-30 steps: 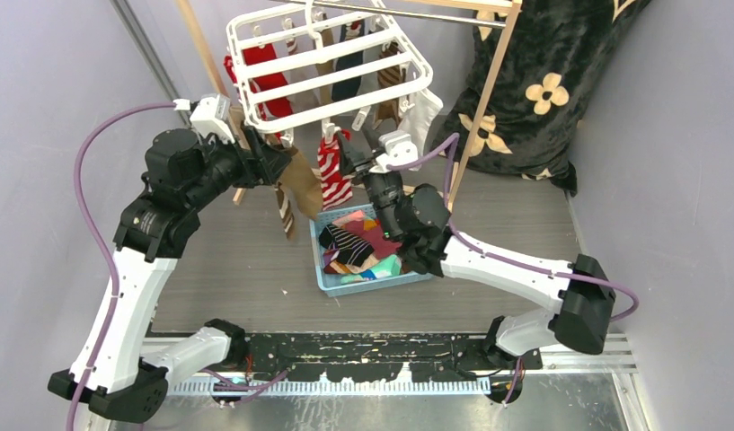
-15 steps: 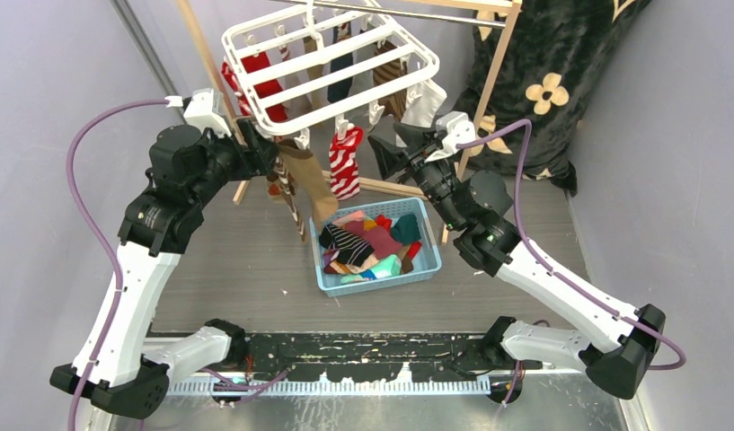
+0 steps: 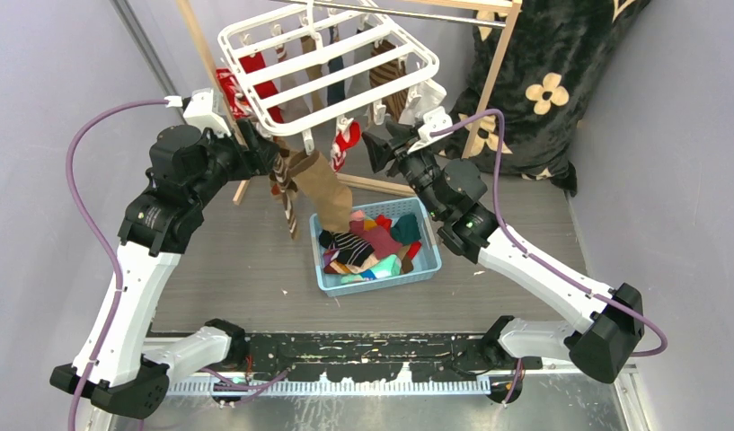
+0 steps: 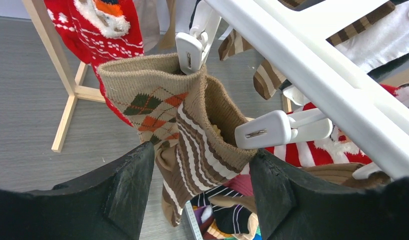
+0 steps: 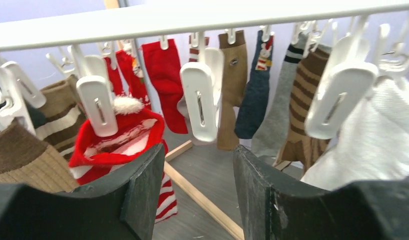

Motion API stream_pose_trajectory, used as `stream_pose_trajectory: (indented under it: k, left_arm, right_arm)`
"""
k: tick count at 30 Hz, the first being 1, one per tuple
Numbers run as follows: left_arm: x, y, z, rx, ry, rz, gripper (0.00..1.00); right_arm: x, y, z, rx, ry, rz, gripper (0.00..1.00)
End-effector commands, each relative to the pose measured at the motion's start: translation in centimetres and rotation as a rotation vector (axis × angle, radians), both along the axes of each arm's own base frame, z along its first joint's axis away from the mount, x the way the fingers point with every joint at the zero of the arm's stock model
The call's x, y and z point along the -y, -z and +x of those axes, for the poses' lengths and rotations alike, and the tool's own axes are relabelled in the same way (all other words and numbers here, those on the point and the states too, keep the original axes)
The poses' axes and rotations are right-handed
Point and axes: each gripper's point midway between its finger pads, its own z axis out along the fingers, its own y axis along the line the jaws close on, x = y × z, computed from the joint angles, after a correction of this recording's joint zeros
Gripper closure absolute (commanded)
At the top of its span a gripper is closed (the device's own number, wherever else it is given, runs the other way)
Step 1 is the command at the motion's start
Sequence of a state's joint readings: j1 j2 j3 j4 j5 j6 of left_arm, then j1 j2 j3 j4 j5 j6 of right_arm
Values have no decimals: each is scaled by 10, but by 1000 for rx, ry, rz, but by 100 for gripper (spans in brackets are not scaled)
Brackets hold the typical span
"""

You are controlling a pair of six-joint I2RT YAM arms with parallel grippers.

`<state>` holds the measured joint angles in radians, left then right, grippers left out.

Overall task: Clip the socks to the hanger
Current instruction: Open the clamp at the hanger.

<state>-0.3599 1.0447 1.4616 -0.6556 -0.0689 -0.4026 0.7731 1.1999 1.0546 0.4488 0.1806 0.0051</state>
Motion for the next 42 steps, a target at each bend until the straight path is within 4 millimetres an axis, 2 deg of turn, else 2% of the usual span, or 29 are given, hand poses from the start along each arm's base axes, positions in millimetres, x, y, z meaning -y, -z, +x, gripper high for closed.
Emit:
stream_pose_trajectory:
  k: [1, 7, 17, 21, 25, 27, 30, 36, 42]
  left_arm:
    - [-4, -20, 4, 73, -17, 4, 31]
    - [-4, -18, 4, 71, -18, 8, 31]
    - [-5, -20, 0, 70, -16, 4, 31]
    - [-6, -22, -1, 70, -16, 8, 31]
    - [-6, -24, -6, 65, -9, 1, 31]
    - [-5, -27, -13, 62, 6, -12, 30]
    - [-2, -27, -27, 50, 47, -14, 28]
    - [2, -30, -68, 79, 183, 23, 22]
    - [13, -43, -115, 93, 337, -9, 15]
  right_arm:
    - [25, -48, 5, 108, 84, 87, 43]
    - [31, -51, 5, 121, 94, 101, 42]
    - [21, -67, 17, 162, 99, 116, 44]
    - [19, -70, 17, 178, 91, 116, 55]
    - [17, -72, 10, 180, 54, 115, 77]
    - [14, -71, 5, 175, 26, 121, 84]
    - [11, -70, -4, 168, -13, 122, 89]
    - [0, -65, -18, 111, -62, 130, 93]
    - [-42, -56, -44, 84, -106, 72, 97]
